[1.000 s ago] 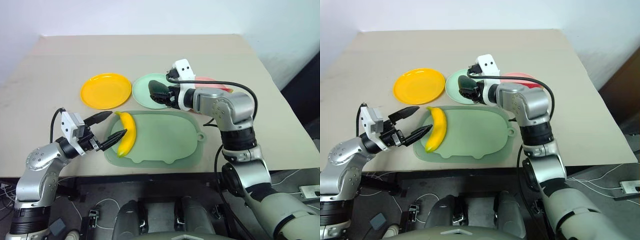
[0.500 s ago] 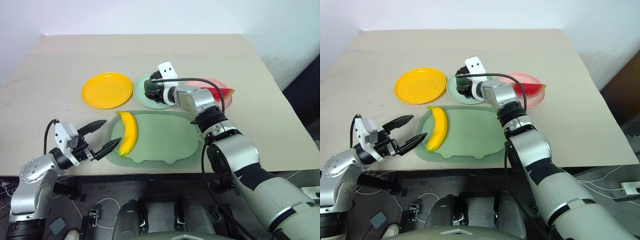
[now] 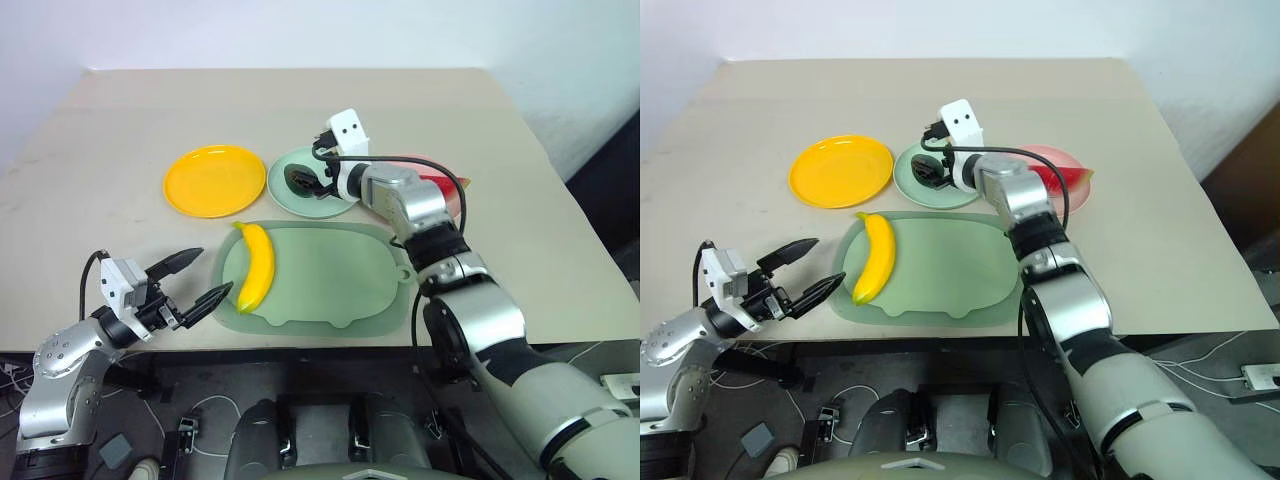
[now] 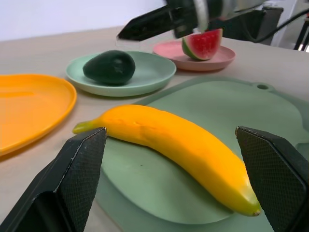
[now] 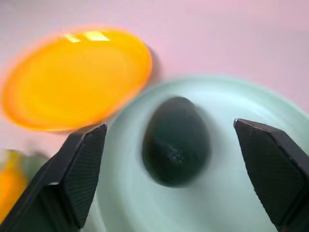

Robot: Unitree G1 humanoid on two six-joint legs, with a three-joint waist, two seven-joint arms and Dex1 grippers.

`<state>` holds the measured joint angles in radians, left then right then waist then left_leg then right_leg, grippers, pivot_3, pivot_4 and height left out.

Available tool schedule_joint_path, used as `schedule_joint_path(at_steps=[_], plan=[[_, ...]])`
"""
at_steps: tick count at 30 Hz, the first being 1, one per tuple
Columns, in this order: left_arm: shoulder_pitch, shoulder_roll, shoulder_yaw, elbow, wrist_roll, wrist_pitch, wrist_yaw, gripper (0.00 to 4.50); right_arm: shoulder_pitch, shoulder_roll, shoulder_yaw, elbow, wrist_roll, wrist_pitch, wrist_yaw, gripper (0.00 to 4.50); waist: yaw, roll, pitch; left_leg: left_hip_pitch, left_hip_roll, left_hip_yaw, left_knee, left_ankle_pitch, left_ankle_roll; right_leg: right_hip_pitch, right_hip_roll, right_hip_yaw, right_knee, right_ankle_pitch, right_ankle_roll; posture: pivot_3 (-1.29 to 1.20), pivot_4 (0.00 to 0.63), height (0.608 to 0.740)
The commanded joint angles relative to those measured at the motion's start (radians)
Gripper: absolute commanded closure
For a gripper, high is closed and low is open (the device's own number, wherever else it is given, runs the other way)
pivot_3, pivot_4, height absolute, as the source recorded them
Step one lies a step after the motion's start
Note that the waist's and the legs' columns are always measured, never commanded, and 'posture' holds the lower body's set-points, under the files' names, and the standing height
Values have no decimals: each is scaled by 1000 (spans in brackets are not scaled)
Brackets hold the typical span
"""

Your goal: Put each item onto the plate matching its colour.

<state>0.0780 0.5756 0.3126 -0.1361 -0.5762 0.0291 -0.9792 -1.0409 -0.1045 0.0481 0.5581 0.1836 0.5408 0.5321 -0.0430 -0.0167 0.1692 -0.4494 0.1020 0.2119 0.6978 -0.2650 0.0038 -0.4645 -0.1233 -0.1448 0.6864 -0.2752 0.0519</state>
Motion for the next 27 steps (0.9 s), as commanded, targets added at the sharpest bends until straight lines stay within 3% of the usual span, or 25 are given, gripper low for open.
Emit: schedule_joint_path(at_steps=[1,5,12,18,27], plan=[[-3,-13,13,-19,8,-25,22,0,127,-11,-1,-310,75,71,43,33,-1,0,0,0,0,0,0,0,0,0,0,0,0,0,0,0,150,695],[1,-27,-6,-57,16,2,69,0,272,-24,8,-568,135,147,56,33,-3,0,0,0,0,0,0,0,0,0,0,0,1,0,0,0,150,695],[-12,-100,-50,-118,126,-5,246,0,547,-177,81,-845,161,33,204,33,4,0,0,3,-1,-1,0,0,0,4,0,-1,-2,0,0,0,150,695],[-29,-189,-106,-269,157,112,447,0,644,-237,83,-845,153,-7,221,33,1,-1,0,4,-1,-2,0,-1,1,5,0,-1,-2,0,0,0,150,695],[-128,-219,-216,-392,249,420,687,0,607,-244,71,-826,147,-4,178,33,4,-1,0,5,-1,-2,1,-1,1,6,0,-1,-1,0,0,0,150,695]])
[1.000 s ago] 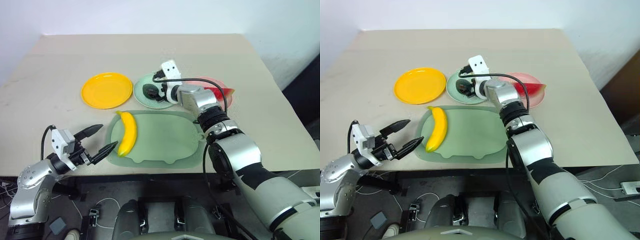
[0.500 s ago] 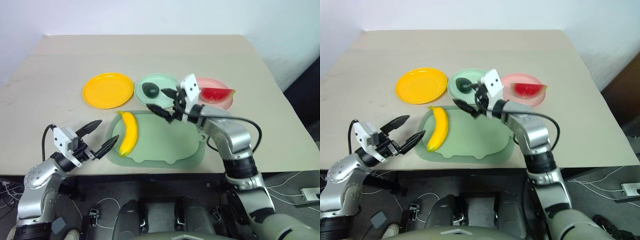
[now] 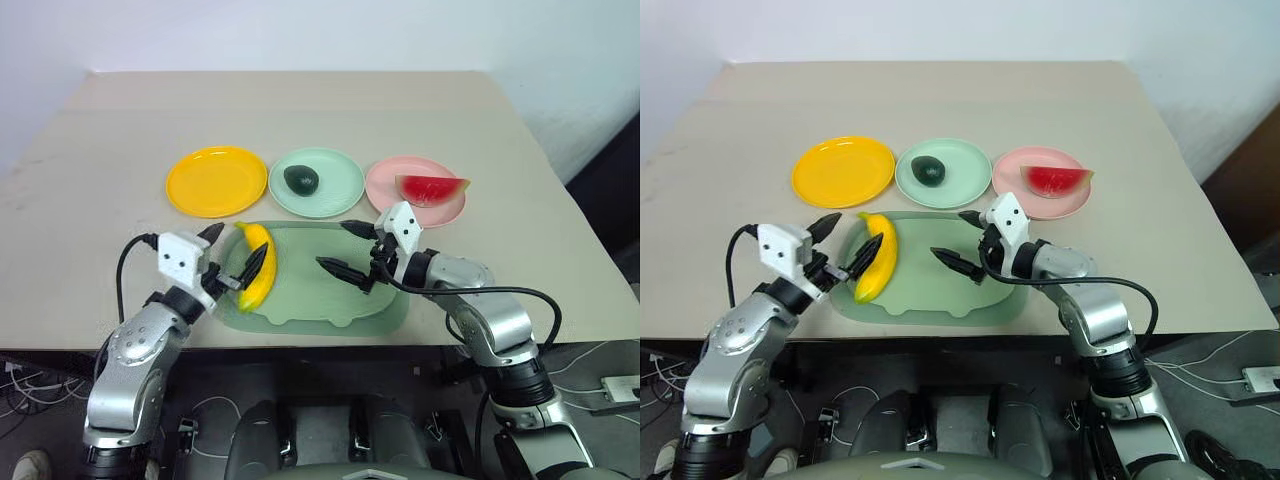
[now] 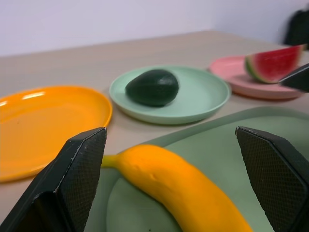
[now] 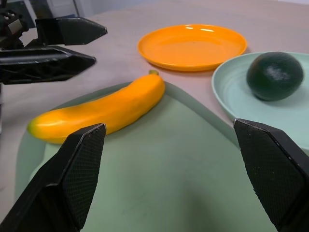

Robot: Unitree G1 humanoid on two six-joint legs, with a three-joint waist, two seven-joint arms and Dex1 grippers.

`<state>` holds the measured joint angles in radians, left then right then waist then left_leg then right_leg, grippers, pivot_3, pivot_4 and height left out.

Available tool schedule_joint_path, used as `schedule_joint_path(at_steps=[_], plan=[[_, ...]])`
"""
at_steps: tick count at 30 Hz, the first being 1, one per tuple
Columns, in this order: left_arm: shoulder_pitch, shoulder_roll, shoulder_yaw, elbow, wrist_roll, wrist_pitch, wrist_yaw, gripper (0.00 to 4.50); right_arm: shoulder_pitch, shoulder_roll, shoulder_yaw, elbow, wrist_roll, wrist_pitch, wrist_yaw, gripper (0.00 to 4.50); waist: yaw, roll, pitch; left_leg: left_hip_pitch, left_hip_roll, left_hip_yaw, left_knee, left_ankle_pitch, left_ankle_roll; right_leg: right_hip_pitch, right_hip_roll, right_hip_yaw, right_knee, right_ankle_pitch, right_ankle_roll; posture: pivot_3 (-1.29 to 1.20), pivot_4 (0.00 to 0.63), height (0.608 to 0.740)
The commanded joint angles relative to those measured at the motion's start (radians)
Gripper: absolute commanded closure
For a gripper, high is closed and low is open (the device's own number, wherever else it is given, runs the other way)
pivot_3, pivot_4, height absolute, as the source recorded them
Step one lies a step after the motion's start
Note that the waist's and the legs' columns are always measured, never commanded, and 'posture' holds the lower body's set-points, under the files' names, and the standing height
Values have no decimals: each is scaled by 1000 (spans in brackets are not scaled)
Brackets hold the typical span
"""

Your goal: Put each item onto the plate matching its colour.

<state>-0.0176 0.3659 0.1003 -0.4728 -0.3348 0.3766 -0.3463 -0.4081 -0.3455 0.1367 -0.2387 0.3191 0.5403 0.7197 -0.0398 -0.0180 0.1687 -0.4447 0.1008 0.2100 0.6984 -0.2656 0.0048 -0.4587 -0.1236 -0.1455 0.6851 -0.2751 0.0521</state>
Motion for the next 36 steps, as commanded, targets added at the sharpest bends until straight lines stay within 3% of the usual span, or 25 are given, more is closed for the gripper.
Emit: schedule_joint_path(at_steps=[1,12,18,36], plan=[[-55,-10,-10,-61,13,125,82,0,-28,-10,-18,-30,8,1,-12,33,1,0,0,0,0,0,0,0,0,0,0,0,0,0,0,0,150,695],[-180,14,-63,-96,3,402,128,0,-99,-25,-30,-49,1,71,-82,33,4,0,0,0,0,0,0,0,0,0,0,0,1,0,0,0,150,695],[-240,-30,-48,-125,-23,584,192,0,-108,-32,-25,-51,-13,105,-122,33,14,0,0,0,0,0,1,0,0,0,0,0,1,0,1,0,150,695],[-395,-68,-101,26,-18,935,238,0,-142,-82,-24,-22,-41,170,-165,33,28,-1,0,1,-1,0,2,0,0,1,0,0,2,1,1,0,150,695]])
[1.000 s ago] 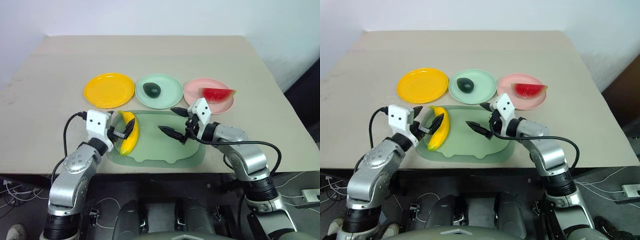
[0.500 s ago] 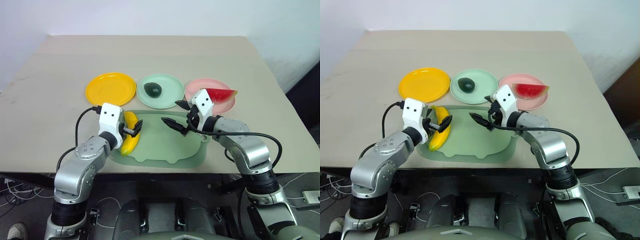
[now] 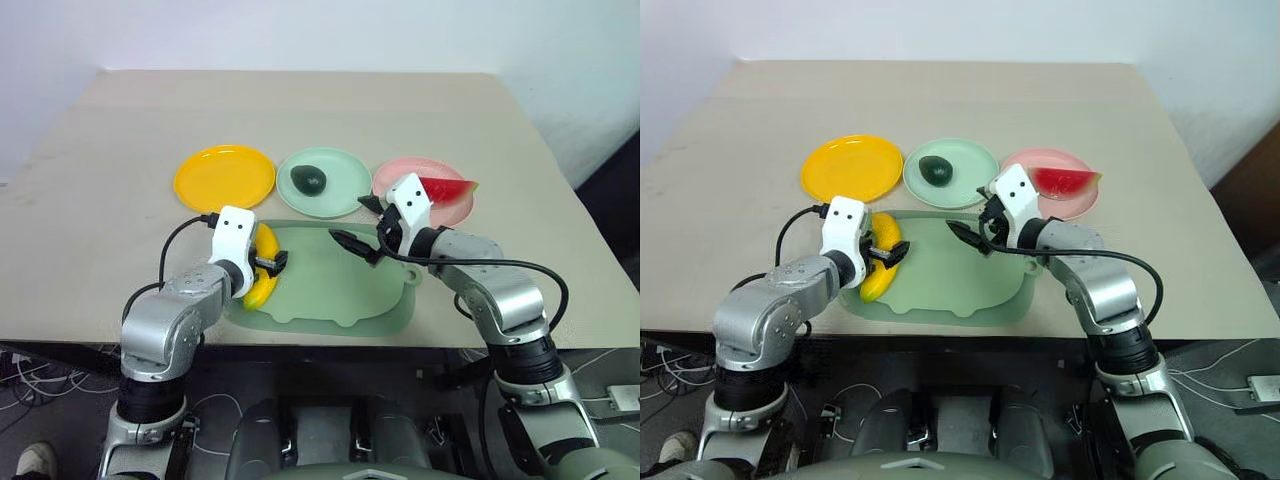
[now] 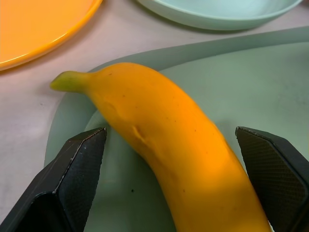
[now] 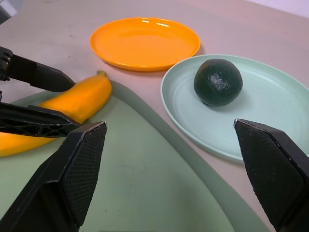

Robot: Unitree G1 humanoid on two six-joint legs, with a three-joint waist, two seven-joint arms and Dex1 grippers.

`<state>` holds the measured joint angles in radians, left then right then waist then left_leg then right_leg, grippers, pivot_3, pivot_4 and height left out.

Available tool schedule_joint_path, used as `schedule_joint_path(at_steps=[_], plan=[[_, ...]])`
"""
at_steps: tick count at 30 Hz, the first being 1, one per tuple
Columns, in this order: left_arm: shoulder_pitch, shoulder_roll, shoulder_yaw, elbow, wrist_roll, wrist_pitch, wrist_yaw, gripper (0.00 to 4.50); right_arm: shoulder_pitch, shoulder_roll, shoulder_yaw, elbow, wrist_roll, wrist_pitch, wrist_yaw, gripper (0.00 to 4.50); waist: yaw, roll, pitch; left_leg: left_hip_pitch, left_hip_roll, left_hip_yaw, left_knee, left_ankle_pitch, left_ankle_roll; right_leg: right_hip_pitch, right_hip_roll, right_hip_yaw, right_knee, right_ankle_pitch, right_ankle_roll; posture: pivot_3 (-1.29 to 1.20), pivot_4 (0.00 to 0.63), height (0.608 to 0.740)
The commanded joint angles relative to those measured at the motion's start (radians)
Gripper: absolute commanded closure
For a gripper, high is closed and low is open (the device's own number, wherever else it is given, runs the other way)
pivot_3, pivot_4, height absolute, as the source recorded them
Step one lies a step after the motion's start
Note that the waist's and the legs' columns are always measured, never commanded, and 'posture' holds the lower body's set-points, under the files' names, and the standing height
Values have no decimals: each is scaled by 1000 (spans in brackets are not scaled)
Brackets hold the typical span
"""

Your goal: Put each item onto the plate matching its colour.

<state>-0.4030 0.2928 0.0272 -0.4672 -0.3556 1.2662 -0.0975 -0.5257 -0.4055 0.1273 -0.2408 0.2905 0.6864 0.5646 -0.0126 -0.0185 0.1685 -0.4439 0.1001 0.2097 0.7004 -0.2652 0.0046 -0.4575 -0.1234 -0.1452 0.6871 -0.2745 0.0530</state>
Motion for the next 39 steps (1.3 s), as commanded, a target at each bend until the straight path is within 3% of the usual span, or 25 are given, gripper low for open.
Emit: schedule_joint_path(at_steps=[1,5,15,17,22,27,33,39], plan=[[-14,3,-33,24,2,67,-10,0,-25,-26,-13,-16,-16,29,-12,33,1,0,0,0,0,0,0,0,0,0,0,0,0,0,0,0,150,695],[-27,14,-42,34,15,96,-11,0,-27,-24,-7,-1,-29,32,-21,33,0,0,0,1,0,0,0,0,0,0,0,0,0,0,0,0,150,695],[-23,58,-47,14,27,19,-44,2339,-44,-3,-8,47,-50,8,-32,0,-5,0,-1,2,0,0,0,1,-1,1,0,0,2,0,0,0,150,695],[-22,55,-32,-12,-2,-2,-76,2626,-47,-1,-10,53,-52,5,-31,0,-5,0,-1,1,0,0,0,1,-1,0,0,0,2,0,0,0,150,695],[-15,9,-9,-14,0,-218,-112,2627,-51,5,-9,56,-53,0,-30,0,-1,0,0,0,0,0,0,1,-1,-1,0,0,1,0,0,0,150,695],[-45,-39,-45,58,32,-313,-97,2627,-56,5,-12,54,-49,3,-24,0,0,0,0,0,0,0,0,1,-1,-1,0,0,1,0,0,0,150,695],[-167,-93,-87,238,183,-494,8,2627,-67,8,-15,62,-43,4,-13,0,-2,0,0,0,0,0,0,1,-1,-1,0,0,1,0,0,0,150,695],[-392,-136,35,546,202,-514,114,2627,-78,8,-14,83,-45,-3,5,0,-2,-1,0,0,-1,0,0,1,-1,-1,0,0,1,0,0,0,150,695]])
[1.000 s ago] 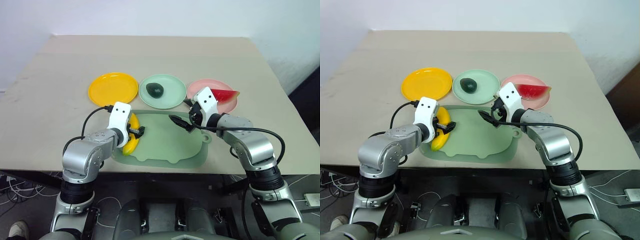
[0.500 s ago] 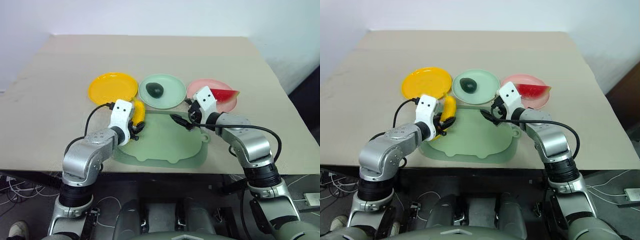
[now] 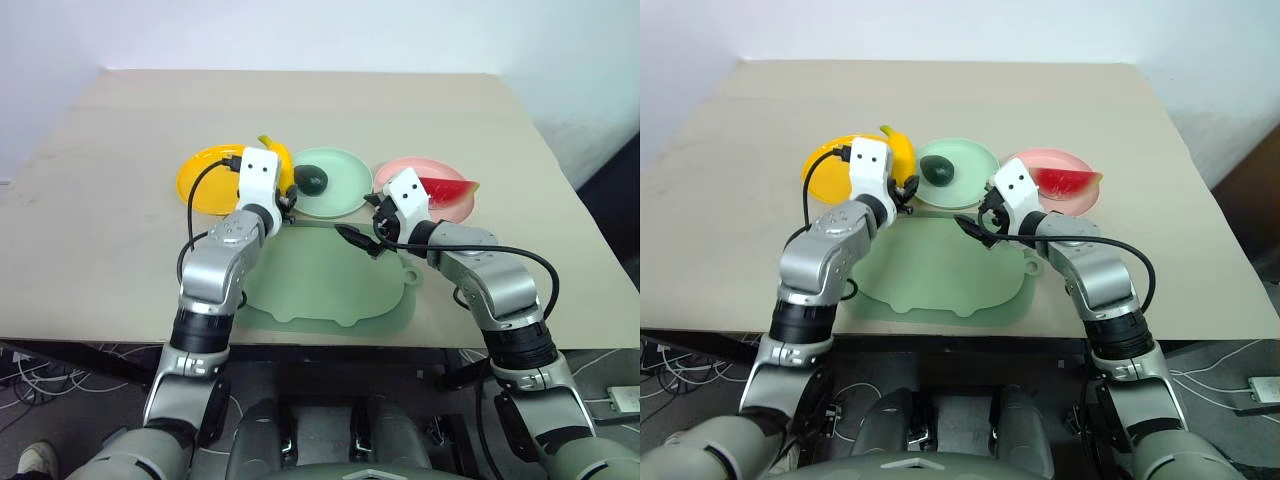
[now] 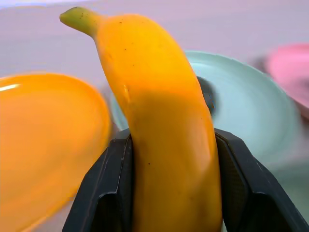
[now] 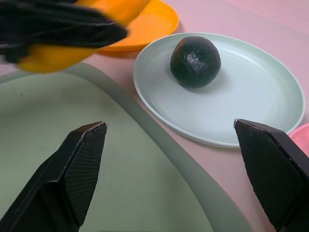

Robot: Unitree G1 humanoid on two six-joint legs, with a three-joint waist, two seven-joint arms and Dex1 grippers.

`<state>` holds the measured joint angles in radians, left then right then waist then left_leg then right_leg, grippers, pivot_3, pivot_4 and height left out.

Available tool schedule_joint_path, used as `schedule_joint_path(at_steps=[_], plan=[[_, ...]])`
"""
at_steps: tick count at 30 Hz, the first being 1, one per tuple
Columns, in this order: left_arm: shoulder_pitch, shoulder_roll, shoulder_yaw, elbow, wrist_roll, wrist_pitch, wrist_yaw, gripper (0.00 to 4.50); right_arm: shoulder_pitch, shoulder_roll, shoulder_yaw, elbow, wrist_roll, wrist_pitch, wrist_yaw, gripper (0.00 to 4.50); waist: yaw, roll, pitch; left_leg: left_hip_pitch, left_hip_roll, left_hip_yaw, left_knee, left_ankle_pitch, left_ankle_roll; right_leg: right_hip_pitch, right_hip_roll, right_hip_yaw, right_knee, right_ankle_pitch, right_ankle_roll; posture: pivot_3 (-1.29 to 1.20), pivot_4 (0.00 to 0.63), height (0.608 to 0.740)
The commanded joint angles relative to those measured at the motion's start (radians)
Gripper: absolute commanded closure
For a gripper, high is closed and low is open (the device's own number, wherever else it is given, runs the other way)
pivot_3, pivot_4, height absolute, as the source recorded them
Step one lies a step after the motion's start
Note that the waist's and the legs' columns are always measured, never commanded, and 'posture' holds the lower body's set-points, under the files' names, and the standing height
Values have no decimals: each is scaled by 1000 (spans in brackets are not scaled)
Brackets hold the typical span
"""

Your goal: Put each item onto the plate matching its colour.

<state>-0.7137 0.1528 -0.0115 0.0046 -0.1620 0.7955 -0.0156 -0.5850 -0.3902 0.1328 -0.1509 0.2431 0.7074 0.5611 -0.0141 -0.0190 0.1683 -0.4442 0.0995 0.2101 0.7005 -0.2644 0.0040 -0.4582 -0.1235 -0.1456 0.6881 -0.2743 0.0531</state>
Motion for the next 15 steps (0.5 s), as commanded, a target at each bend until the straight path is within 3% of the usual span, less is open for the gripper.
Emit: schedule_joint_path(at_steps=[1,7,15], plan=[[-112,5,99,113,-1,-34,40,2627,-17,-11,-20,-4,0,-25,9,0,-1,0,0,0,0,0,0,0,0,0,0,0,0,0,0,0,150,695],[-242,78,209,336,-35,-86,6,2627,-10,-5,-13,-1,-4,-25,8,0,-5,0,0,0,0,1,-1,0,0,-1,0,0,0,0,0,0,150,695],[-329,147,233,664,-18,-191,-45,2627,-10,12,-2,24,-17,-41,-1,0,-1,0,0,-1,0,1,0,0,0,-1,0,0,0,0,0,0,150,695]])
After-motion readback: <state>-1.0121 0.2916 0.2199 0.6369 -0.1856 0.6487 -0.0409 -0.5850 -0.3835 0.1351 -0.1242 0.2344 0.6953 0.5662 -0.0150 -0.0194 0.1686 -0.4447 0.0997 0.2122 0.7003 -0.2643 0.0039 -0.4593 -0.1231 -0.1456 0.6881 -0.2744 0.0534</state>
